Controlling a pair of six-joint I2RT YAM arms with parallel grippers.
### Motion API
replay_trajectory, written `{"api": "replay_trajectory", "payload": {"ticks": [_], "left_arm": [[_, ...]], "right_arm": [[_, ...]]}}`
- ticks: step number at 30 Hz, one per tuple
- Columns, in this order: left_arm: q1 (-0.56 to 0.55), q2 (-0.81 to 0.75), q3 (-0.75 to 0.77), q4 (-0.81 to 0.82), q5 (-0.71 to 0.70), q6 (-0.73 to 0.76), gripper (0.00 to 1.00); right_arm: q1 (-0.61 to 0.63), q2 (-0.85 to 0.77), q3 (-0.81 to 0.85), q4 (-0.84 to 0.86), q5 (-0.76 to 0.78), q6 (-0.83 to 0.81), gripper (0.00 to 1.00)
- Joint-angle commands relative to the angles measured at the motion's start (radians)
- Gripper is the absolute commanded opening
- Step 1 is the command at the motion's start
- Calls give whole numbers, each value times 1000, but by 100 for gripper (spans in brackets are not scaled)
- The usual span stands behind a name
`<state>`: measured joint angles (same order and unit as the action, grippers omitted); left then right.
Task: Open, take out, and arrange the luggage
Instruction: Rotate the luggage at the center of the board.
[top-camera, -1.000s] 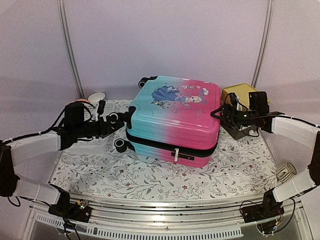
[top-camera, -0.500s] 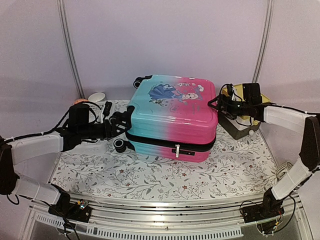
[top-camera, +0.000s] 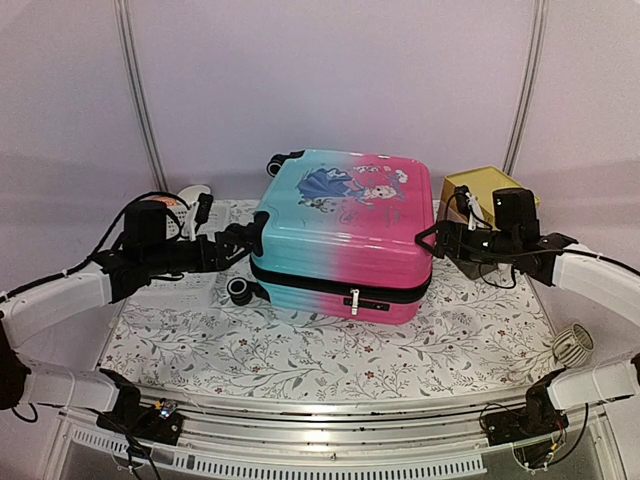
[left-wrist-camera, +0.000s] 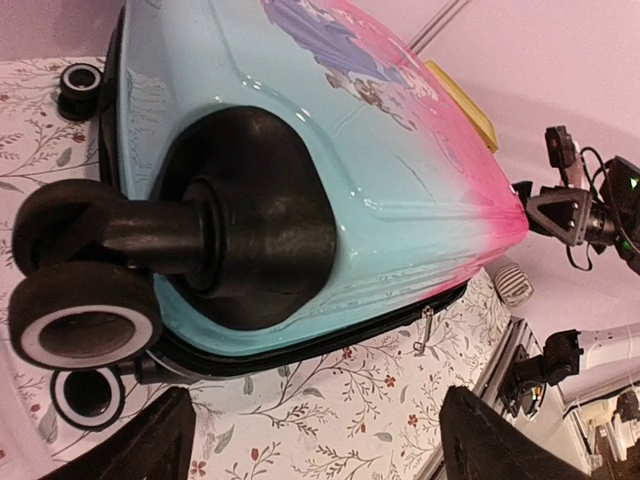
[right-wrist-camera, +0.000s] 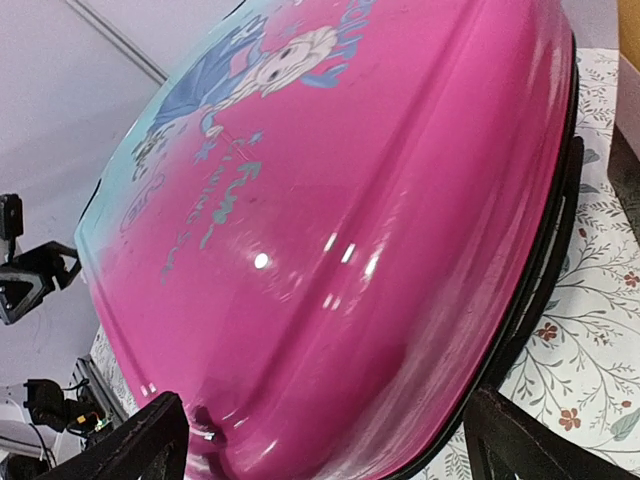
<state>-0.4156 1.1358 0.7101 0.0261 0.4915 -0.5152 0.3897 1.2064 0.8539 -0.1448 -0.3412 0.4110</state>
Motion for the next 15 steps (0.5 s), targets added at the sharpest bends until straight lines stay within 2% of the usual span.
{"api": "replay_trajectory", "payload": {"ticks": [1,6,11,15], "left_arm": [[42,-34,59,-106,-81,76,89],[146,1,136,-135,-35,110,90],[208,119,247,-169,-36,193,88],[232,228,291,-131,25,239,89]], "right_arm": [[39,-59,-27,-39,52,-10,98],[79,-65,-48,-37,30,-34,98],[104,-70,-88,-11,21,-80,99],[115,-88,-131,48,-16,-114,99]]}}
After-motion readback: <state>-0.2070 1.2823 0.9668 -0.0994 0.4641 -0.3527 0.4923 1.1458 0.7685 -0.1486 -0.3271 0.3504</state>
